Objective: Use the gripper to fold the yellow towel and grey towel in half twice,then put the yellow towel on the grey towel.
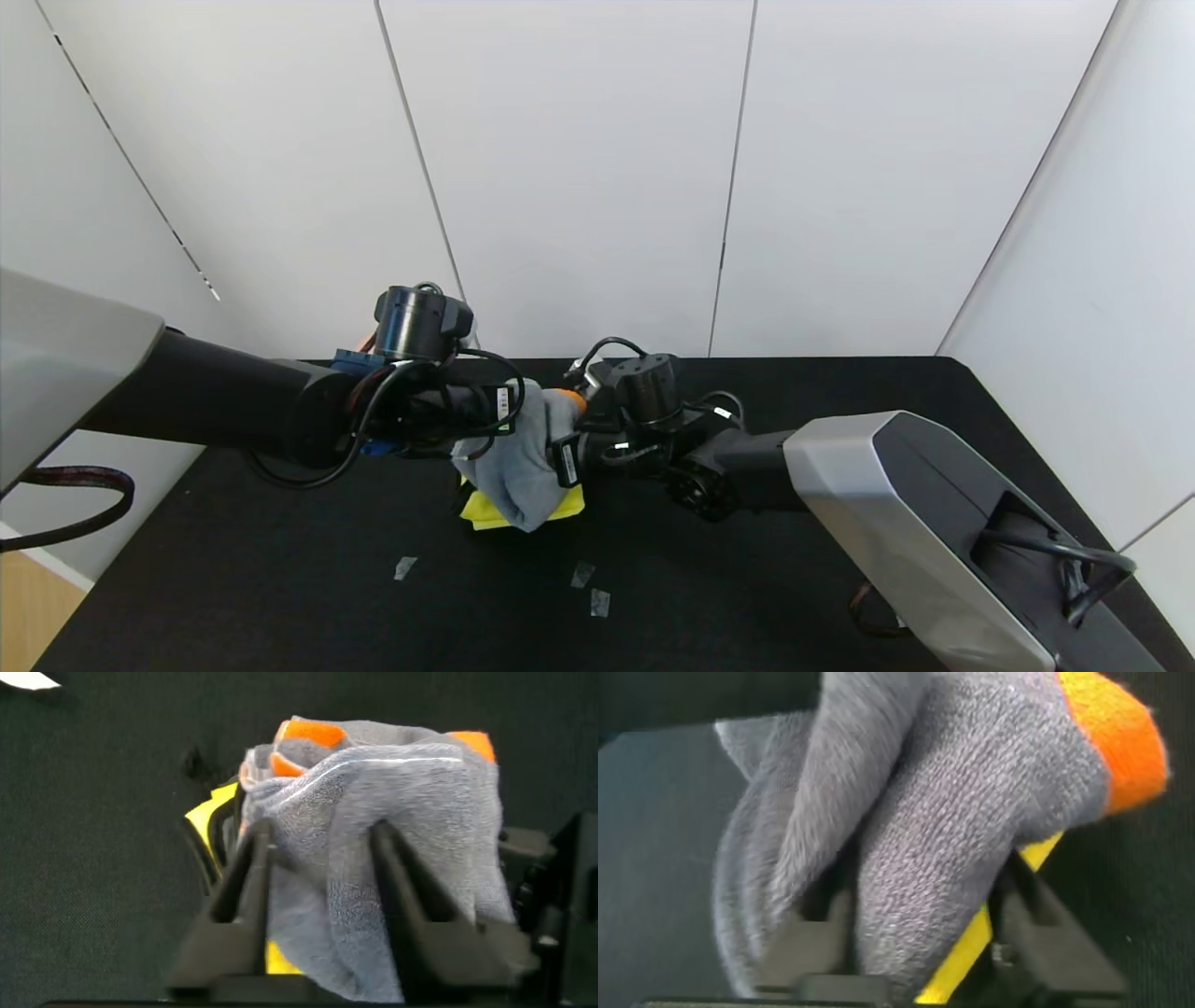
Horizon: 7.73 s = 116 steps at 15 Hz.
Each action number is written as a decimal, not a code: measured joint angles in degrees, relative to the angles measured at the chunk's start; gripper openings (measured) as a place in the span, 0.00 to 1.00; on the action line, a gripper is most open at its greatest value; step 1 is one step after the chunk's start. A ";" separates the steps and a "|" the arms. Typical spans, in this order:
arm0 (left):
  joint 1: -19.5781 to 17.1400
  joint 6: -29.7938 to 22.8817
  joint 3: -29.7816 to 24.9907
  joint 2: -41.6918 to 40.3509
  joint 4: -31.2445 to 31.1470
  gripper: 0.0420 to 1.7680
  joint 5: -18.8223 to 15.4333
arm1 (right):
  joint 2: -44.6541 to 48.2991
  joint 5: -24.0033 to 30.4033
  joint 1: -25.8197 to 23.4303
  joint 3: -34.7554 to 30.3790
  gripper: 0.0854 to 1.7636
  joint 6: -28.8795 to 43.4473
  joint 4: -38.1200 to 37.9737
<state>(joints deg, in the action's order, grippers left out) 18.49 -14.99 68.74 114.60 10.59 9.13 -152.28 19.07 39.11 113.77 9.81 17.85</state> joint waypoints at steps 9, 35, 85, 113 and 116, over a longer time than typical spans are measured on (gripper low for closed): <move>-1.71 0.44 0.60 -2.21 -0.33 0.81 -0.24 | -0.74 -0.16 0.05 0.04 0.81 -0.02 0.98; 1.46 -0.17 -2.27 -10.97 -0.74 0.96 -1.26 | 3.85 -2.07 -6.06 -0.57 0.96 -5.69 7.36; -1.94 -4.22 0.24 14.77 18.85 0.97 -37.62 | 23.26 -1.37 -16.79 -45.56 0.97 -5.41 35.24; 6.61 10.46 -8.11 -44.04 -23.97 0.97 -9.62 | 63.98 -13.00 -20.29 -76.18 0.97 -6.73 15.62; 10.03 10.92 -11.19 -51.08 -26.30 0.97 -1.77 | 71.23 -16.96 -22.69 -78.95 0.97 -6.81 10.31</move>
<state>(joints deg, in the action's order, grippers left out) 28.53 -4.07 57.55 63.53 -15.70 7.36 -81.06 2.11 16.42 34.83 3.00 28.16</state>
